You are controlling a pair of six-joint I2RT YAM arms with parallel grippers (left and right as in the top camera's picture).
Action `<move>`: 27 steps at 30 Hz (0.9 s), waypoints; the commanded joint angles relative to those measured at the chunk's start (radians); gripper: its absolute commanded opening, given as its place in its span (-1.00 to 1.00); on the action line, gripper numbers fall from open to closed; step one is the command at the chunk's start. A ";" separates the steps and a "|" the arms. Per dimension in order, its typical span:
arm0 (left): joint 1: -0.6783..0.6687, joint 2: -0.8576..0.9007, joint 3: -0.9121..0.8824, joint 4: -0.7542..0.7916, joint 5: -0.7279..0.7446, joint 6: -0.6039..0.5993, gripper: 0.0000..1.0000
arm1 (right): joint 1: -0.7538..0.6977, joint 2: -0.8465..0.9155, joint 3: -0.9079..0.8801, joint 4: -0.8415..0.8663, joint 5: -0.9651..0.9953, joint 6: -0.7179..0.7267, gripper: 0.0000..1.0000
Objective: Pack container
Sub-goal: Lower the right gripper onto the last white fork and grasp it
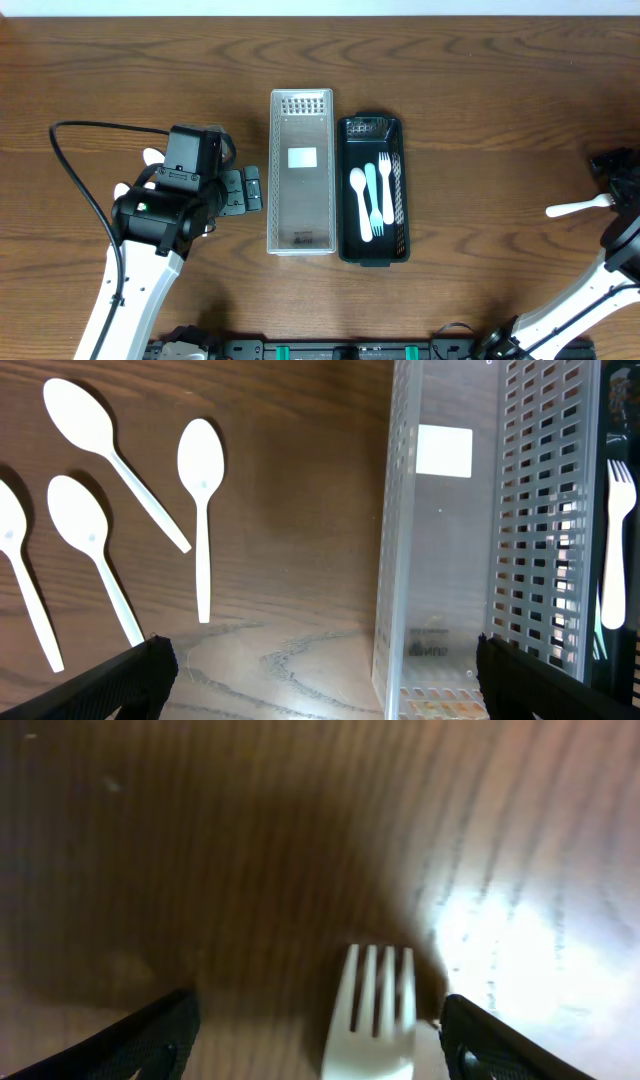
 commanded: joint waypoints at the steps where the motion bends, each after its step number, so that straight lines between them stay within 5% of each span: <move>1: 0.005 -0.003 0.012 -0.003 -0.012 0.017 0.96 | -0.005 0.041 -0.068 0.008 -0.053 -0.032 0.61; 8: 0.005 -0.003 0.012 -0.003 -0.012 0.017 0.96 | -0.005 0.041 -0.090 0.011 -0.064 -0.032 0.58; 14: 0.005 -0.003 0.012 -0.006 -0.012 0.016 0.96 | -0.005 0.041 -0.090 -0.010 -0.066 -0.032 0.07; 27: 0.005 -0.003 0.012 -0.007 -0.012 0.017 0.96 | -0.005 0.041 -0.090 -0.023 -0.083 -0.032 -0.43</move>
